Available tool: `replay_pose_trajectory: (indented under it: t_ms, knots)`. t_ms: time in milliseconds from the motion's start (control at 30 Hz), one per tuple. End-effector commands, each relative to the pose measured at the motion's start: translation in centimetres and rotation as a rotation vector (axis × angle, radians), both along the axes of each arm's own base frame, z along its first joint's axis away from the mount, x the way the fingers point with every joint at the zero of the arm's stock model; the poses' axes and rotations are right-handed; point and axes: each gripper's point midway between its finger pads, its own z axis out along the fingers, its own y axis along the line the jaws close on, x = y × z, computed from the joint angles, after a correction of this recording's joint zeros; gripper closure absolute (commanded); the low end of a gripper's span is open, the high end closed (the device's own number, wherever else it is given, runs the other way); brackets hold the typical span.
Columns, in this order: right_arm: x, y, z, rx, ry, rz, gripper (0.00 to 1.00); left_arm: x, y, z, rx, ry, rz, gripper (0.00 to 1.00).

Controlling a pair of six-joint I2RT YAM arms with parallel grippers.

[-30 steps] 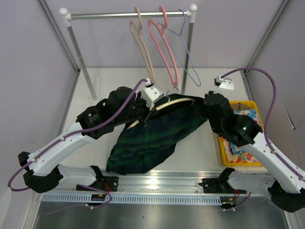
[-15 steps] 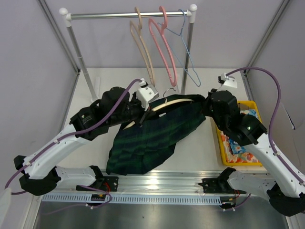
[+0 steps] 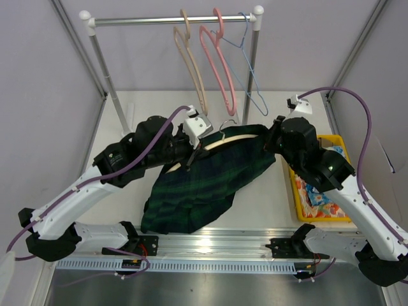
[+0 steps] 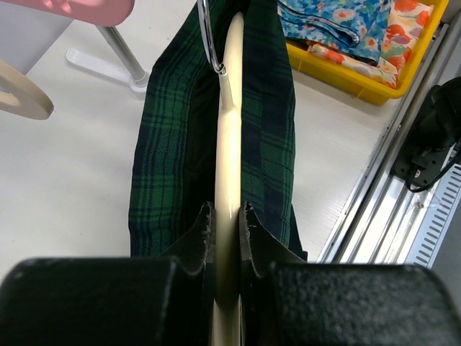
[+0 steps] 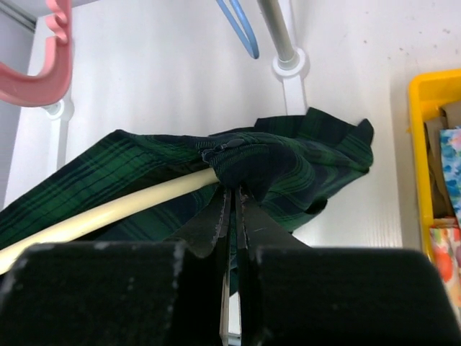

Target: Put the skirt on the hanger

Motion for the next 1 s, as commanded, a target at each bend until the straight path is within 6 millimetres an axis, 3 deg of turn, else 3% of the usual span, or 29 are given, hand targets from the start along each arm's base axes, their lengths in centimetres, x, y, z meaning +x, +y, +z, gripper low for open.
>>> replay_pose_trajectory:
  t_ms: [0,167,333,500,733,967]
  knots:
    - [0.3,1.4,2.5,0.075,-0.07,0.057,0.96,0.3,0.2,4.8,-0.147,-0.098,0.011,1.0]
    - [0.2,2.6,2.0,0.113,-0.066,0.102,0.83,0.6,1.0,4.0,-0.161,-0.079,0.039,1.0]
    - [0.2,2.7,1.5,0.109,-0.062,0.104,0.66,0.8,1.6,3.7,-0.168,-0.071,0.06,1.0]
    - [0.4,2.5,1.8,0.106,-0.074,0.095,0.48,1.7,3.1,2.1,-0.155,-0.037,0.13,1.0]
    - [0.3,1.8,2.5,0.104,-0.099,0.074,0.43,4.4,6.8,-0.5,-0.159,0.05,0.325,1.0]
    - [0.3,0.9,2.9,0.094,-0.113,0.046,0.42,6.3,10.2,-1.1,-0.176,0.087,0.487,1.0]
